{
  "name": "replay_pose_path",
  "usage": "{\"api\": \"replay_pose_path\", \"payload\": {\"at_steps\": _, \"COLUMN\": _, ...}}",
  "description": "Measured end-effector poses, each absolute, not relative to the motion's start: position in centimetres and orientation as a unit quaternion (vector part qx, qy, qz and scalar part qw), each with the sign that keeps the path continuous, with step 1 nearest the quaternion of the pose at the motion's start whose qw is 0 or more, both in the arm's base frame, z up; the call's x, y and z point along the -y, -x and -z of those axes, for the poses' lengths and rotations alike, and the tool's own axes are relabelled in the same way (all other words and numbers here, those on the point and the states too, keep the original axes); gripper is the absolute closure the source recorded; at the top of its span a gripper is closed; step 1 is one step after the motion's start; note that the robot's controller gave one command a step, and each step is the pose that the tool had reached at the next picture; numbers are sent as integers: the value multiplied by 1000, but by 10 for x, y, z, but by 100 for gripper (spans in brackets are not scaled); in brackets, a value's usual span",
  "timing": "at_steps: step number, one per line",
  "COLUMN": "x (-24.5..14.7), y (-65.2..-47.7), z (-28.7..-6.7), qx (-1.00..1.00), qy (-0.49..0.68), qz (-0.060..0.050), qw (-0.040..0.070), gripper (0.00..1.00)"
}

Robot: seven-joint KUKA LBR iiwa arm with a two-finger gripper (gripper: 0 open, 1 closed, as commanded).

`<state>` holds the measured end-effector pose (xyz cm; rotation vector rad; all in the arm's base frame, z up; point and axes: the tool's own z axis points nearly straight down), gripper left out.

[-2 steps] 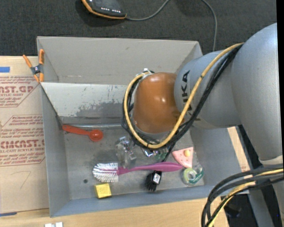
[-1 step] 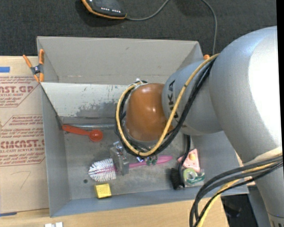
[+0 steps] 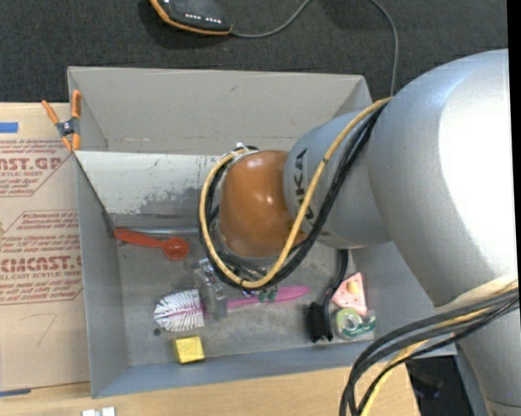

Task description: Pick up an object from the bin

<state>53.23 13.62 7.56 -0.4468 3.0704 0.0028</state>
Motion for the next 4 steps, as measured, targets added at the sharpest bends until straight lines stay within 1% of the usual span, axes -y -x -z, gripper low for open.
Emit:
{"api": "replay_pose_path", "payload": {"at_steps": 1, "x": -143, "y": -513, "z": -75, "qx": -979, "qy": 201, "qz": -4, "qw": 28, "gripper": 100}}
{"api": "replay_pose_path", "payload": {"at_steps": 2, "x": -179, "y": -540, "z": -72, "qx": -990, "qy": 137, "qz": -5, "qw": 26, "gripper": 0}}
{"api": "replay_pose_path", "payload": {"at_steps": 3, "x": -178, "y": -539, "z": -72, "qx": -990, "qy": 136, "qz": -5, "qw": 25, "gripper": 0}}
{"api": "replay_pose_path", "payload": {"at_steps": 4, "x": -177, "y": -537, "z": -72, "qx": -990, "qy": 141, "qz": -5, "qw": 26, "gripper": 0}}
